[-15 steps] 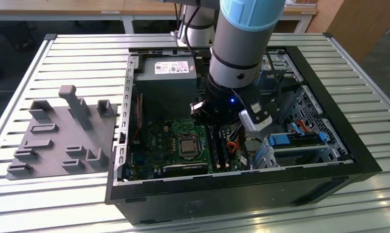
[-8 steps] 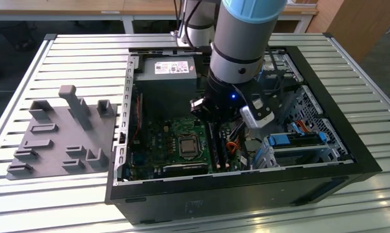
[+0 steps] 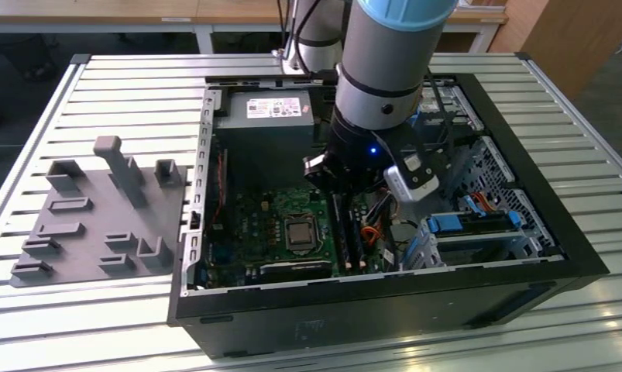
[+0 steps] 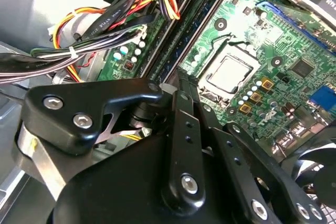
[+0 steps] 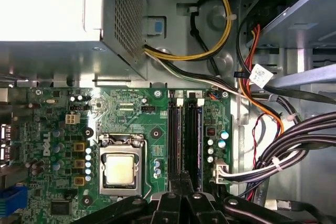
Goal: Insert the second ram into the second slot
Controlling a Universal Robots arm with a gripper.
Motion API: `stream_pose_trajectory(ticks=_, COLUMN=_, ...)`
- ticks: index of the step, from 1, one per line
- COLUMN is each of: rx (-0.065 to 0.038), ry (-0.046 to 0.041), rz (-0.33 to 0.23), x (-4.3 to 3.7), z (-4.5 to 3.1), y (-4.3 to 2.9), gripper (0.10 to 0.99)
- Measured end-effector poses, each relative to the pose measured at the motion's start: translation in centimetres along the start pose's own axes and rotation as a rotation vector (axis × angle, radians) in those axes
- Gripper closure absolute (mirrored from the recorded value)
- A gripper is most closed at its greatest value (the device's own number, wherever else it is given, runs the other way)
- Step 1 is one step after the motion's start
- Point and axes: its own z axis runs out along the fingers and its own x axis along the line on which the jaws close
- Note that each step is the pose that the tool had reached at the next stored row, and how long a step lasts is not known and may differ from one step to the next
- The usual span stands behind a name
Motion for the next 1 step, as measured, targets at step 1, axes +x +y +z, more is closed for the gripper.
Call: stream_pose_trajectory(ticks=1, rx=0.0, ry=0.0, rz=0.0, x=0.0, z=0.0, y=0.0, gripper=0.98)
